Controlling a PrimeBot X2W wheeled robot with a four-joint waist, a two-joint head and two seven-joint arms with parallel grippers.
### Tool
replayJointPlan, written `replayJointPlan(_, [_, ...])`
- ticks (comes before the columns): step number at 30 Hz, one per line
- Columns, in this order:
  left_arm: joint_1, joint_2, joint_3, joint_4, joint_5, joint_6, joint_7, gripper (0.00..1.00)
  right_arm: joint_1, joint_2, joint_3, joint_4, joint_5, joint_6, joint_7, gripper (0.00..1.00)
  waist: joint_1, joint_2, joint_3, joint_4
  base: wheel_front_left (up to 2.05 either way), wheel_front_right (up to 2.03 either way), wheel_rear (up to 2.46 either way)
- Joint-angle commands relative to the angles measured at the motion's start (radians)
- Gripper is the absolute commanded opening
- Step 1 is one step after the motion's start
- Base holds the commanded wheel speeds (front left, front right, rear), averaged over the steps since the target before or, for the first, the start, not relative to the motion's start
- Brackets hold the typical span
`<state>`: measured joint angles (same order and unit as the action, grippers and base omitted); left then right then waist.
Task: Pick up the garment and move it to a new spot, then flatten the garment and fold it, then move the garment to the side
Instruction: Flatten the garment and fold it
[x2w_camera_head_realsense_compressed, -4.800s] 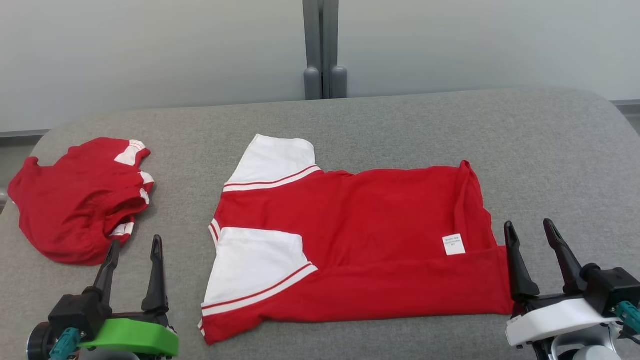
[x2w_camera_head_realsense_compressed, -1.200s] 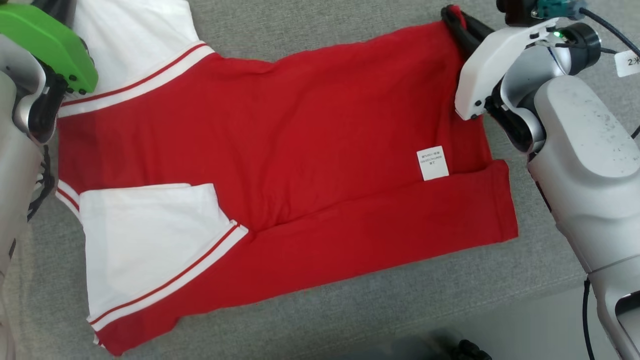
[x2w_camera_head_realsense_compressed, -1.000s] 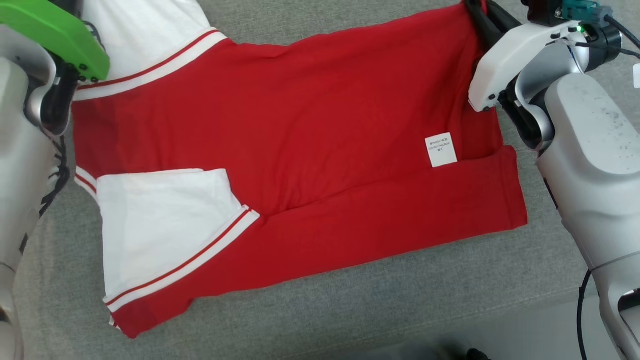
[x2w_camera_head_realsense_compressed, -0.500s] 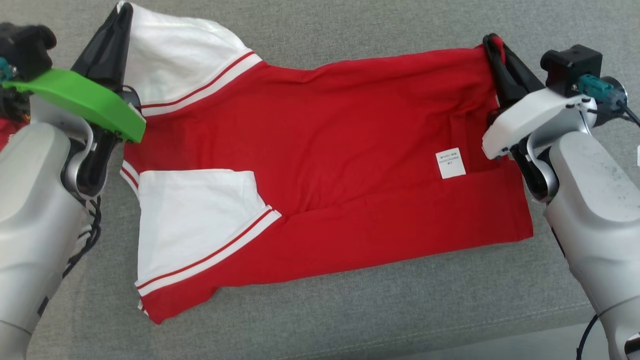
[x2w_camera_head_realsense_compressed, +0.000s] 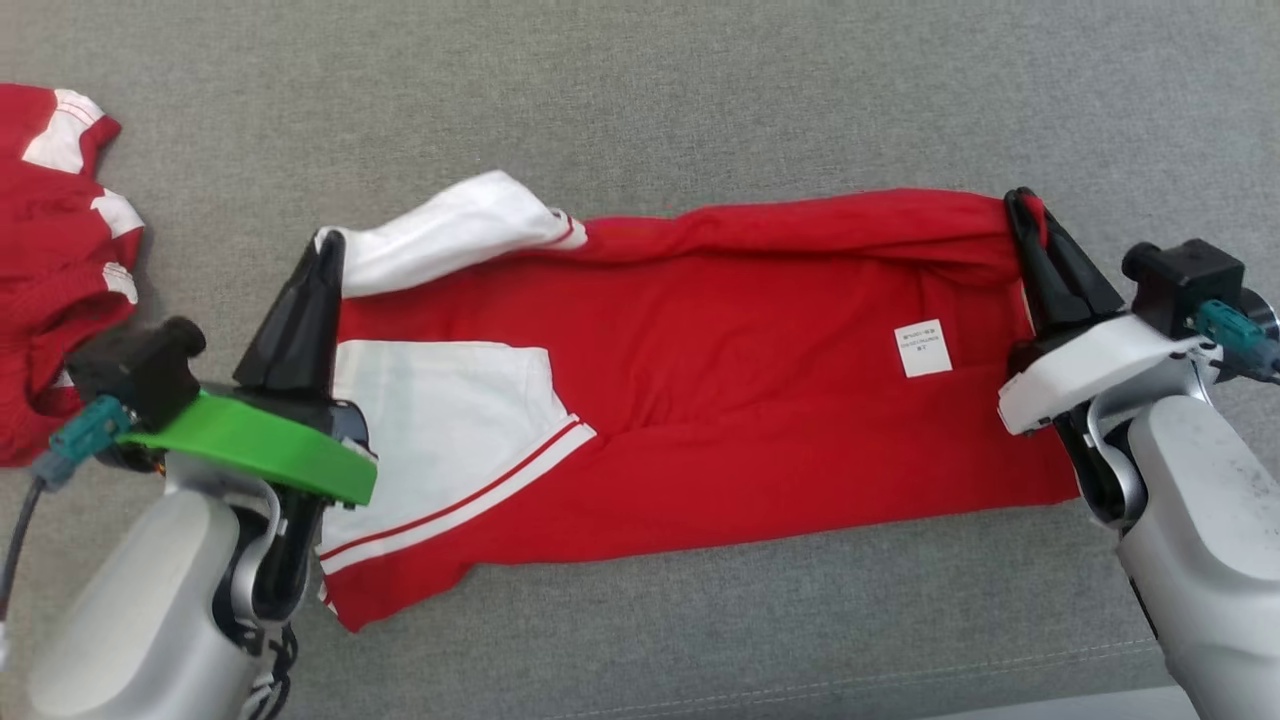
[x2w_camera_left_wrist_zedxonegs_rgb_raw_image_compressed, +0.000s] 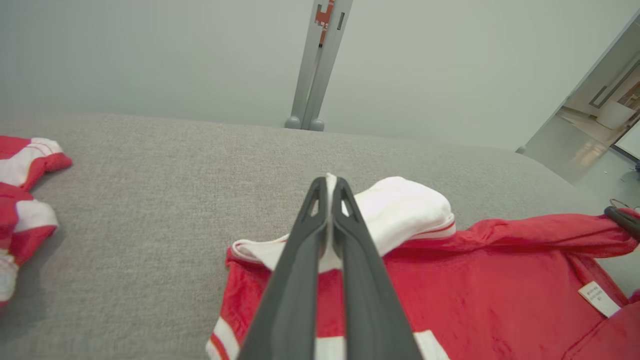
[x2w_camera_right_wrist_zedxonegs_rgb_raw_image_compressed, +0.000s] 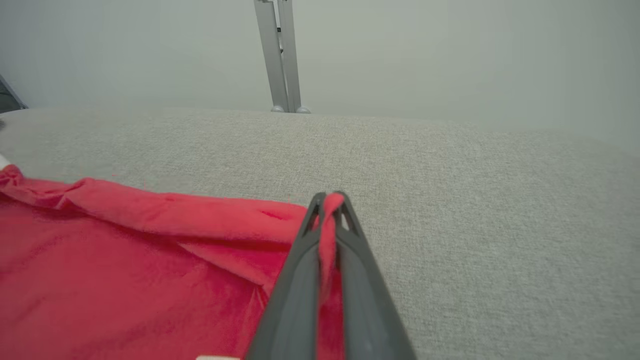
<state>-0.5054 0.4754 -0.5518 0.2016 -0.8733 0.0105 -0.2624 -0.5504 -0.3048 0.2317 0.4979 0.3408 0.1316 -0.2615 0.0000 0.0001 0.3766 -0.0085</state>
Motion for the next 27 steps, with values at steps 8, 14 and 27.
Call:
replayJointPlan(8, [0.224,-0.059,0.067,-0.103,0.045,0.042,-0.002,0.0,0.211,0.03,-0.127,-0.162,-0.023,-0.002,-0.003,0.0,0.0,-0.0001,-0.037,0.025,0.0,0.0,0.0])
replayJointPlan(14, [0.312,-0.104,0.093,-0.09,0.056,0.027,-0.002,0.0,0.321,0.065,-0.178,-0.197,-0.018,-0.002,-0.004,0.0,0.0,-0.0001,-0.059,0.033,0.0,0.0,0.0])
replayJointPlan(27, [0.366,-0.211,0.269,-0.109,0.226,-0.008,-0.002,1.0,0.332,0.067,-0.206,-0.259,-0.004,-0.002,-0.004,1.0,0.0,-0.0001,-0.101,0.039,0.0,0.0,0.0])
